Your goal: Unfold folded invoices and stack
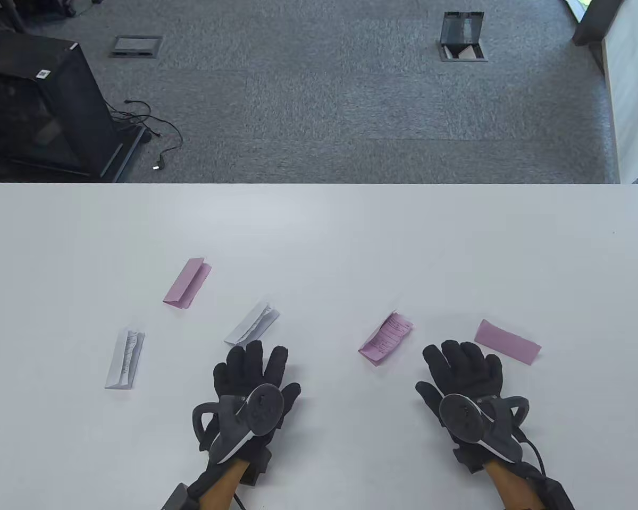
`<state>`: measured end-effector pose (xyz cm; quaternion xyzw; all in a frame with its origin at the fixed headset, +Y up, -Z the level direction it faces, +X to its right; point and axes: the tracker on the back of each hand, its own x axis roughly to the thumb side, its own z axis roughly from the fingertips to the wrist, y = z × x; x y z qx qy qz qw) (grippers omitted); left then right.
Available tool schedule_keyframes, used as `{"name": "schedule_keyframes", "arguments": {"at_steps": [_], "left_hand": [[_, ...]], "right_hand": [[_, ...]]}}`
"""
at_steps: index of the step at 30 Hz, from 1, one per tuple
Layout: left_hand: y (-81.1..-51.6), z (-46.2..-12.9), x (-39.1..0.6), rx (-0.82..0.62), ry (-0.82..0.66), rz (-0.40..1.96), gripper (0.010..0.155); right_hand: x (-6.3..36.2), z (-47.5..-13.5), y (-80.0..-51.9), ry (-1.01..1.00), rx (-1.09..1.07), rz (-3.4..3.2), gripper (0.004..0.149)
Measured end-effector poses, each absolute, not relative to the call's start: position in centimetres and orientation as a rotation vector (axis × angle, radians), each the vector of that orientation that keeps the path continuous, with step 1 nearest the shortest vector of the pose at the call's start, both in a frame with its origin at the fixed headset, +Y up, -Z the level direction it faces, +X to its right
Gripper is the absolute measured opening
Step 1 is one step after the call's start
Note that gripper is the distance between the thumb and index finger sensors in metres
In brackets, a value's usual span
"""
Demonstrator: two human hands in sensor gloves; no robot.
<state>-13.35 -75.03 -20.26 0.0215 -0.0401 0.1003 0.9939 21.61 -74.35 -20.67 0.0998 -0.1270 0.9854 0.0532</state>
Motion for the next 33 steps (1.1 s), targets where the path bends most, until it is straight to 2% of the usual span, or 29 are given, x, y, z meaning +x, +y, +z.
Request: {"name": "schedule_keyframes", "arguments": {"at_steps": [17,22,26,29,31,33], "left_hand": [[-75.0,-20.1,-13.1,0.048,-0.101,0.206,0.068],[-74.9,-20.1,-13.3,0.048,-0.101,0.229,0.068],[-75.0,-20.1,-13.5,0.037,-0.109,0.262,0.067],[-75.0,-20.1,-13.5,0.029,-0.119,0.268,0.067],[-75.2,-20.2,-13.5,0.017,-0.124,0.277,0.067],[-75.3,-20.3,-13.5,0.003,-0.128,0.303,0.066]], "right_hand": [[21.6,-21.0,-74.6,-0.300,0.298,2.999,0.066],[21.7,-22.3,-75.1,-0.158,0.265,3.006,0.066],[21.4,-24.9,-75.6,0.016,0.157,3.034,0.066],[20.9,-26.2,-75.5,0.047,0.077,2.984,0.067],[20.4,-27.0,-75.4,0.107,-0.049,2.909,0.067],[20.1,-27.4,-75.6,0.193,-0.052,2.849,0.066]]}}
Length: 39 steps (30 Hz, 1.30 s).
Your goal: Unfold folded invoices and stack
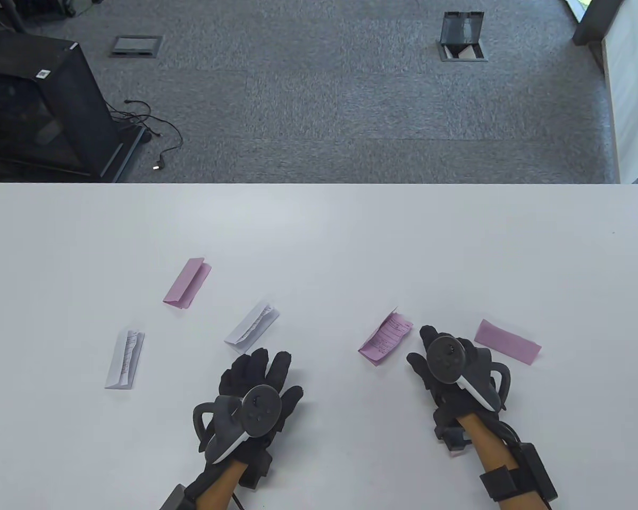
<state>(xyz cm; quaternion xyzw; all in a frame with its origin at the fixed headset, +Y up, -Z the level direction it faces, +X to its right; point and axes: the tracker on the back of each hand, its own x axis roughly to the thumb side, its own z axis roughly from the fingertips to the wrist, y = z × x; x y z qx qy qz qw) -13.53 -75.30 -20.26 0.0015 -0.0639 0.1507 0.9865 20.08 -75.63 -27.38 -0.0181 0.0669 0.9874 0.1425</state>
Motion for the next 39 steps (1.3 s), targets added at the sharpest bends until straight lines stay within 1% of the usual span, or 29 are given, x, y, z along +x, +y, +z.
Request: {"name": "schedule_keyframes", "arguments": {"at_steps": [2,5,7,11,14,19,22,23,26,27,28,32,35,39], "left_hand": [[-75.4,-20.6,-13.3,-0.007,-0.130,0.339,0.067],[-75.2,-22.1,-12.2,-0.043,-0.123,0.379,0.068],[-74.8,-23.3,-11.1,-0.050,-0.122,0.395,0.070],[-74.3,-26.3,-7.9,-0.121,-0.103,0.434,0.075],[-74.7,-28.1,-5.5,-0.195,-0.074,0.419,0.081],[-76.0,-29.6,-2.8,-0.263,-0.038,0.373,0.087],[-76.6,-30.1,-1.2,-0.257,-0.013,0.325,0.082],[-76.6,-30.2,-0.7,-0.240,-0.007,0.308,0.077],[-76.7,-30.3,0.3,-0.200,-0.002,0.286,0.053],[-76.6,-30.2,0.5,-0.152,0.009,0.260,0.045],[-76.4,-30.1,0.5,-0.140,0.024,0.242,0.041],[-75.9,-29.8,-0.7,-0.075,0.026,0.301,0.040],[-75.2,-29.0,-2.6,-0.020,0.024,0.386,0.040],[-74.5,-27.0,-5.7,0.037,-0.044,0.538,0.040]], "right_hand": [[19.8,-27.4,-76.1,0.207,-0.030,2.814,0.066],[19.6,-26.9,-76.6,0.160,0.016,2.867,0.066],[19.6,-26.6,-76.6,0.159,0.035,2.891,0.066],[19.7,-26.2,-76.6,0.145,0.046,2.865,0.066],[19.8,-26.1,-76.6,0.151,0.038,2.878,0.066],[19.9,-25.9,-76.3,0.114,0.043,2.901,0.066],[20.0,-25.9,-76.2,0.108,0.046,2.889,0.066],[20.0,-25.9,-76.2,0.107,0.046,2.886,0.066],[20.1,-25.9,-76.2,0.097,0.046,2.886,0.066],[20.1,-25.9,-76.1,0.091,0.047,2.888,0.066],[20.2,-25.9,-76.1,0.087,0.047,2.888,0.066],[20.2,-25.7,-75.9,0.068,0.046,2.879,0.066],[20.0,-25.6,-75.8,0.067,0.057,2.867,0.066],[19.5,-25.3,-75.4,0.058,0.099,2.820,0.067]]}}
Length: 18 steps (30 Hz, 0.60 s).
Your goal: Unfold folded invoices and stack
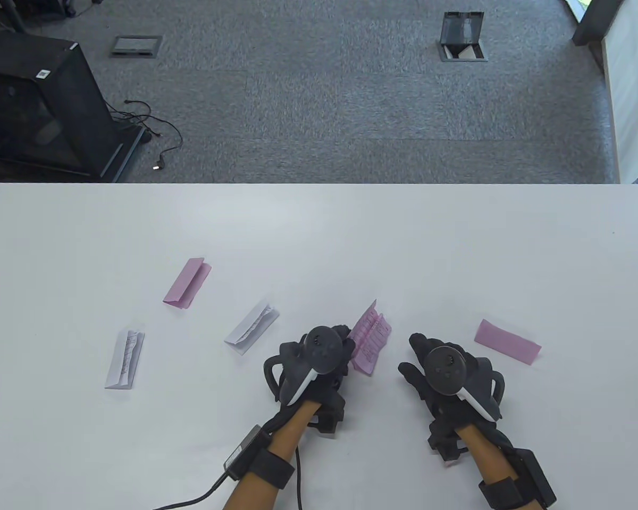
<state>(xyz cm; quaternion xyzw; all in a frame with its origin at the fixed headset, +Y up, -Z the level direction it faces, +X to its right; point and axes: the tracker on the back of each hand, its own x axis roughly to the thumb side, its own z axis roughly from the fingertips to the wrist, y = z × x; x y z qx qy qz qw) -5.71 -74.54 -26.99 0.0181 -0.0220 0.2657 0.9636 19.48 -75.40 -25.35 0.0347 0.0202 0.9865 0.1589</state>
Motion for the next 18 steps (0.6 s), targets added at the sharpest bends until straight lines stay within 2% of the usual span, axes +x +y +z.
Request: {"name": "schedule_keyframes", "arguments": {"at_steps": [4,10,15,18], "left_hand": [[-73.9,-24.5,-8.6,0.045,-0.103,0.669,0.040],[-73.5,-20.8,-12.1,0.031,-0.135,0.967,0.039],[-74.3,-19.8,-13.3,0.025,-0.199,1.134,0.039],[-74.8,-19.7,-13.5,0.027,-0.203,1.190,0.039]], "right_hand": [[18.6,-24.9,-75.2,0.108,0.144,2.686,0.073],[17.0,-24.1,-75.5,0.261,0.214,2.398,0.089],[16.1,-23.8,-76.5,0.437,0.249,1.950,0.098],[15.6,-23.6,-77.5,0.564,0.209,1.635,0.097]]}}
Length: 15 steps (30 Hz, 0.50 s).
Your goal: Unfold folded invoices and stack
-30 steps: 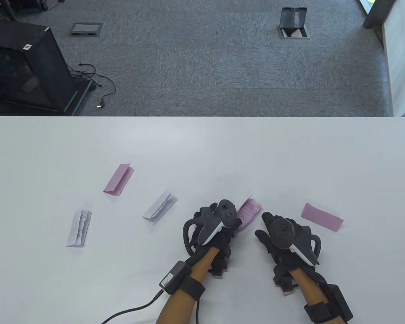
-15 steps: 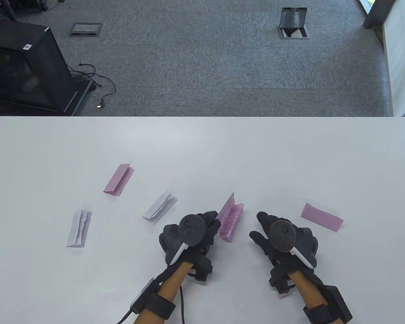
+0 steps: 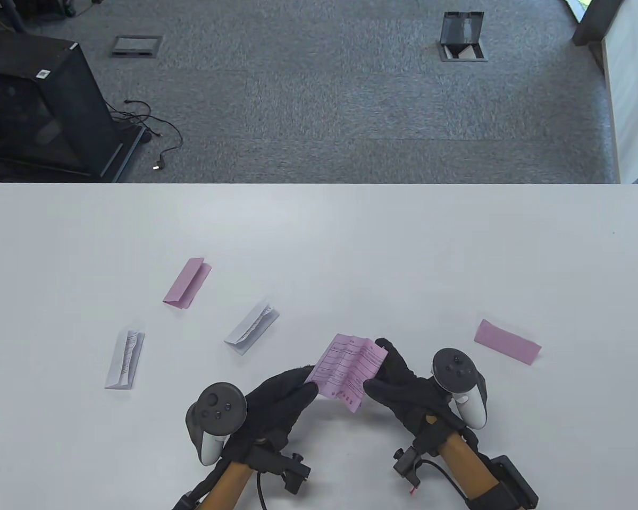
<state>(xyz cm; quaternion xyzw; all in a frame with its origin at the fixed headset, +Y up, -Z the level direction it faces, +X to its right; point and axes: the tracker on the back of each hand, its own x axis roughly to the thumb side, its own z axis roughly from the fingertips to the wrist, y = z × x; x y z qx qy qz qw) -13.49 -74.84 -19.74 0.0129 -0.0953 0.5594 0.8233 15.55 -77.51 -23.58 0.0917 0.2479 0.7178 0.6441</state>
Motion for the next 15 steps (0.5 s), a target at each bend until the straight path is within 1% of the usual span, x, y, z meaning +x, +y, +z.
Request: {"name": "schedule_keyframes", "arguments": {"at_steps": [1,3,4,5,10,12,13,15], "left_hand": [[-74.93,-19.73,-13.53,0.038,-0.188,1.185,0.039],[-75.05,-19.68,-13.57,0.051,-0.170,1.178,0.039],[-75.11,-19.66,-13.56,0.050,-0.166,1.181,0.040],[-75.23,-19.64,-13.52,0.047,-0.167,1.189,0.040],[-75.47,-19.52,-13.28,0.054,-0.175,1.148,0.040],[-75.48,-19.42,-13.18,0.064,-0.174,1.132,0.040],[-75.48,-19.37,-13.15,0.070,-0.172,1.125,0.040],[-75.51,-19.32,-13.14,0.069,-0.168,1.121,0.040]], "right_hand": [[15.39,-23.51,-77.83,0.596,0.208,1.554,0.094],[15.27,-23.40,-78.00,0.602,0.196,1.511,0.081],[15.25,-23.38,-77.96,0.568,0.182,1.533,0.073],[15.25,-23.36,-77.90,0.537,0.172,1.556,0.069],[15.14,-23.24,-77.85,0.548,0.160,1.511,0.053],[15.18,-23.24,-77.89,0.514,0.135,1.542,0.047],[15.29,-23.29,-77.92,0.499,0.122,1.562,0.041],[15.50,-23.38,-77.90,0.478,0.107,1.564,0.038]]}}
